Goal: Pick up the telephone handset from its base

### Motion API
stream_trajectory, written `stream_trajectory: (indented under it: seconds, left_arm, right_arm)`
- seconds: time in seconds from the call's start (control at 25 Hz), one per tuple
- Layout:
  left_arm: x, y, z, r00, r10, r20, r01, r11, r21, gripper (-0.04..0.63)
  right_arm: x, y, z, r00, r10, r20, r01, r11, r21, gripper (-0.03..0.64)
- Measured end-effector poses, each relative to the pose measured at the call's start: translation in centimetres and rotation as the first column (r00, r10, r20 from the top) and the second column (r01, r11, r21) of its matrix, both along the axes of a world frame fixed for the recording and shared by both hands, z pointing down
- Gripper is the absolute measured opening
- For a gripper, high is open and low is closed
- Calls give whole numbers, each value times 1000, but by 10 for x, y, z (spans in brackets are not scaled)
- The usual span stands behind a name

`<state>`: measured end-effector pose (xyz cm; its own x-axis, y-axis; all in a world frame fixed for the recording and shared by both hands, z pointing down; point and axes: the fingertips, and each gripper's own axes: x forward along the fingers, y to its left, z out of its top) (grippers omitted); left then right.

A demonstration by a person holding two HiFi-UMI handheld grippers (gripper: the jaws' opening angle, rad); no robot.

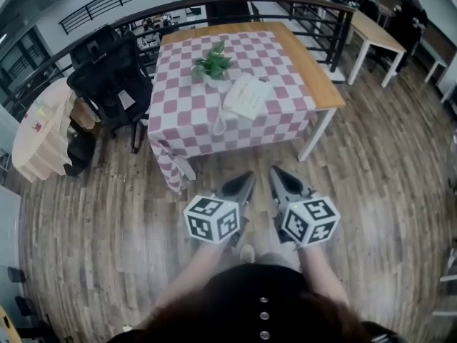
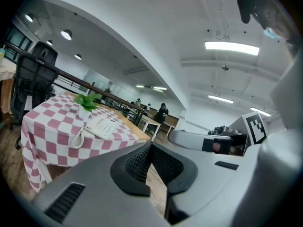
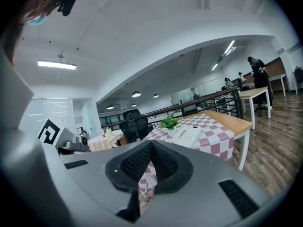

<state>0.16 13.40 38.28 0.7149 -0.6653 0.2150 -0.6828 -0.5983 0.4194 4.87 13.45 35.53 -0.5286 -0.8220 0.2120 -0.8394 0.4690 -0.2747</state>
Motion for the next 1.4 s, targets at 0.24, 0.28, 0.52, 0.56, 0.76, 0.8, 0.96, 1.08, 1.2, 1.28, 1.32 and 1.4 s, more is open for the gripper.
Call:
stream_trajectory:
  seconds: [0.24, 0.28, 0.52, 0.56, 0.76, 0.8, 0.96, 1.08, 1.2, 1.28, 1.32, 1.4]
  left_arm:
    - [12, -26, 13, 1000, 14, 2, -14, 999, -30, 6]
    - [13, -29, 14, 1000, 19, -4, -19, 999, -36, 6]
    - [21, -55, 25, 999, 42, -1, -42, 997, -59, 6]
    - [22, -61, 25, 999, 47, -2, -47, 997, -60, 6]
    - [23, -91, 26, 997, 78, -14, -78, 995, -64, 6]
    - [23, -99, 27, 997, 80, -15, -81, 994, -67, 6]
    - [26, -134, 29, 995, 100, -14, -100, 992, -74, 6]
    - [34, -158, 32, 990, 139, -8, -139, 987, -83, 6]
    - [37, -186, 30, 988, 157, -2, -156, 984, -84, 6]
    - [39, -204, 27, 985, 173, 7, -172, 982, -76, 6]
    - [39, -213, 26, 983, 181, 13, -179, 981, -73, 6]
    - [39, -230, 25, 981, 192, 20, -190, 979, -72, 6]
  right_arm:
    - [11, -24, 13, 1000, 12, -7, -12, 1000, -23, 11]
    - [13, -27, 15, 1000, 17, -4, -17, 999, -28, 11]
    - [22, -50, 25, 999, 44, 3, -43, 998, -47, 11]
    - [23, -56, 26, 999, 49, 5, -49, 998, -50, 11]
    - [17, -85, 31, 999, 44, -5, -45, 997, -64, 11]
    - [16, -91, 32, 999, 44, -9, -45, 997, -66, 11]
    - [18, -126, 34, 998, 60, -16, -61, 996, -68, 11]
    - [21, -154, 34, 997, 77, -11, -78, 995, -69, 10]
    - [22, -181, 33, 996, 89, -14, -90, 993, -71, 11]
    - [23, -200, 30, 994, 107, -18, -108, 992, -68, 11]
    - [23, -210, 29, 993, 113, -19, -114, 991, -67, 11]
    - [20, -229, 28, 993, 118, -20, -119, 991, -68, 11]
